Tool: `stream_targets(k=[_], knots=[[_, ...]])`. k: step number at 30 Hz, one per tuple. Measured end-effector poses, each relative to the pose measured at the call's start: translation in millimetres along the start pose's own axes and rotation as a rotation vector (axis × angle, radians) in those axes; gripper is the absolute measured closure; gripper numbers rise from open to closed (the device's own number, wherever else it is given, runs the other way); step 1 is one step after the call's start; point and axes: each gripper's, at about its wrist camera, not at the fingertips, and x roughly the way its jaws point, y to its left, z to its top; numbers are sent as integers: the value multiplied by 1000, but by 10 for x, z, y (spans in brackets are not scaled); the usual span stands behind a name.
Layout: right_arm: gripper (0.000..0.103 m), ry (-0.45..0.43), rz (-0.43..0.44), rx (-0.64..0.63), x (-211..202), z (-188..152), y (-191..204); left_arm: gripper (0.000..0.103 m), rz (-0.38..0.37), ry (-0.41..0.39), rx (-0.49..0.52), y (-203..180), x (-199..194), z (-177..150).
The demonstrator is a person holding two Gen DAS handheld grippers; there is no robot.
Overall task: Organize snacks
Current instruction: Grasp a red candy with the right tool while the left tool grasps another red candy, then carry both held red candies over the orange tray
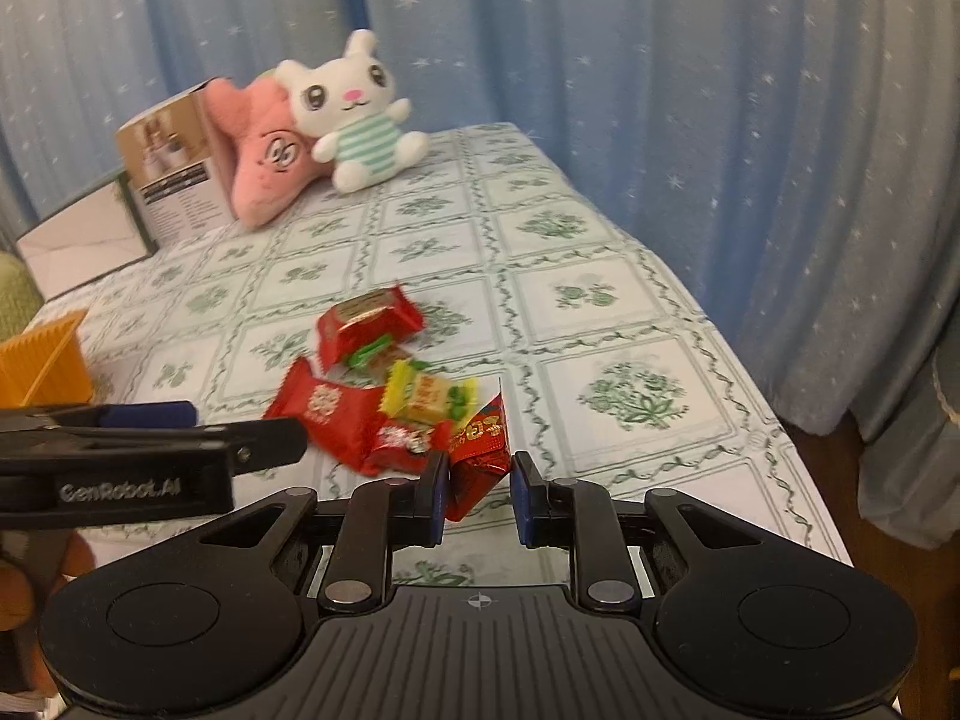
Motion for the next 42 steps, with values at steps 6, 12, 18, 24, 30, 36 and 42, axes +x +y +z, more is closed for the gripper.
stream_targets(k=[6,12,18,24,30,36,42], knots=[[81,14,-5,35,36,50,-92,35,-35,11,19,-66,245,121],[81,6,-5,47,31,56,-95,70,-55,45,34,-116,308,86],[81,6,16,42,34,53,-37,81,6,28,24,-57,27,-82],[81,9,61,-4,22,31,153,84,70,-12,-7,37,-349,-357],[81,12,98,-38,-50,-32,338,85,106,-39,-60,80,-624,-511],[81,-28,115,-62,-269,-98,468,86,130,-78,-72,63,-973,-584],[81,-39,114,-37,-585,-304,531,86,143,-94,-71,59,-1334,-709]])
